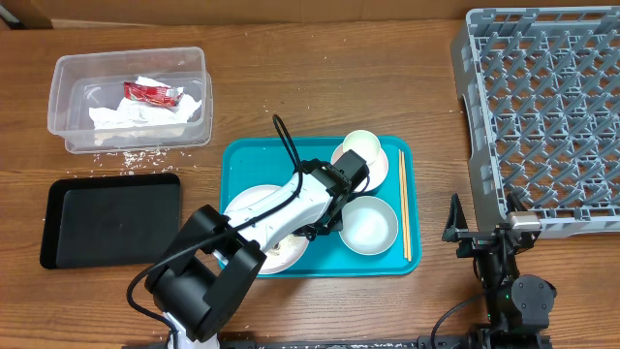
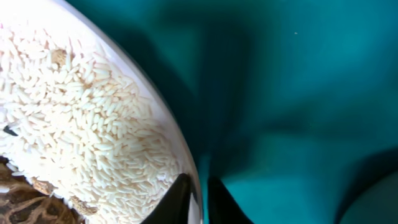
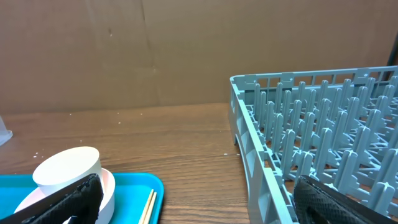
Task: Sort waste into correct bins and load items into the dishwasher
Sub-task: 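Grasp the rim of the white plate with the left gripper, then lift the plate over the black tray and tip rice and scraps off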
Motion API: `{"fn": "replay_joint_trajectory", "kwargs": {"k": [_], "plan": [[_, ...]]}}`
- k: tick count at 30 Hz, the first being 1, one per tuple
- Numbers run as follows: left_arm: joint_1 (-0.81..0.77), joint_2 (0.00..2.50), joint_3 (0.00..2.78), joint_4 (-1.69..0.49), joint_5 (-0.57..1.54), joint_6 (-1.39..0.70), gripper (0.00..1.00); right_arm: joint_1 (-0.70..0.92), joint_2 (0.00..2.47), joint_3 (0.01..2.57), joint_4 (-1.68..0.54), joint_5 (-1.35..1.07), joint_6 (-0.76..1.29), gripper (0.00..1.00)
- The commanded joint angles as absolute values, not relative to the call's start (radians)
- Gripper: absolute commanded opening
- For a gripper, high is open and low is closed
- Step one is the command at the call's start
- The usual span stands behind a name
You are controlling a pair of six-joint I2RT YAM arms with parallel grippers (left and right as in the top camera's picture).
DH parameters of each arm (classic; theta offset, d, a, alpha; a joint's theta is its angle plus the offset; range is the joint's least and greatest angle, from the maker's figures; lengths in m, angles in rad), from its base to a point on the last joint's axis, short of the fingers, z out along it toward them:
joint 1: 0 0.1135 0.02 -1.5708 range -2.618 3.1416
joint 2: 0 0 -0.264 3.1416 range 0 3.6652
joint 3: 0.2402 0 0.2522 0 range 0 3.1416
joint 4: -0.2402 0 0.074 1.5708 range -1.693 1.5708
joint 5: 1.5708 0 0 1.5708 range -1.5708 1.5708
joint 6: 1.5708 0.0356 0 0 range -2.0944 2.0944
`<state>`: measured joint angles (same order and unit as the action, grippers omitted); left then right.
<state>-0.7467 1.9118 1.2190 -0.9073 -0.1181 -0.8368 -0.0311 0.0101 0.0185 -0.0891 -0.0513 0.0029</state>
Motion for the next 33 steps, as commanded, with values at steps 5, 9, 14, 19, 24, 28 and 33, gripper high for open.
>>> {"fn": "replay_joint_trajectory", "kwargs": {"k": [5, 9, 14, 19, 24, 28, 33], "plan": [[-0.753, 1.909, 1.217, -0.93, -0.138, -0.842, 0.04, -0.028, 0.003, 0.008, -0.081, -0.046, -0.001, 1.0], [-0.753, 1.909, 1.252, -0.991, -0.151, -0.842, 0.04, -0.028, 0.003, 0.008, -0.081, -0.046, -0.001, 1.0], [-0.753, 1.909, 1.335, -1.099, -0.21, -0.842, 0.04, -0.028, 0.003, 0.008, -0.081, -0.046, -0.001, 1.0], [-0.752, 1.909, 1.439, -1.196, -0.251, -0.842, 0.04, -0.028, 0.003, 0.008, -0.081, -0.046, -0.001, 1.0], [-0.752, 1.909, 1.518, -1.256, -0.267, -0.842, 0.04, -0.028, 0.003, 0.008, -0.081, -0.046, -0.001, 1.0], [-0.739, 1.909, 1.584, -1.308, -0.276, -0.842, 0.04, -0.028, 0.003, 0.008, -0.081, -0.046, -0.001, 1.0], [-0.668, 1.909, 1.677, -1.39, -0.281, -0.842, 0.04, -0.028, 0.003, 0.008, -0.081, -0.046, -0.001, 1.0]]}}
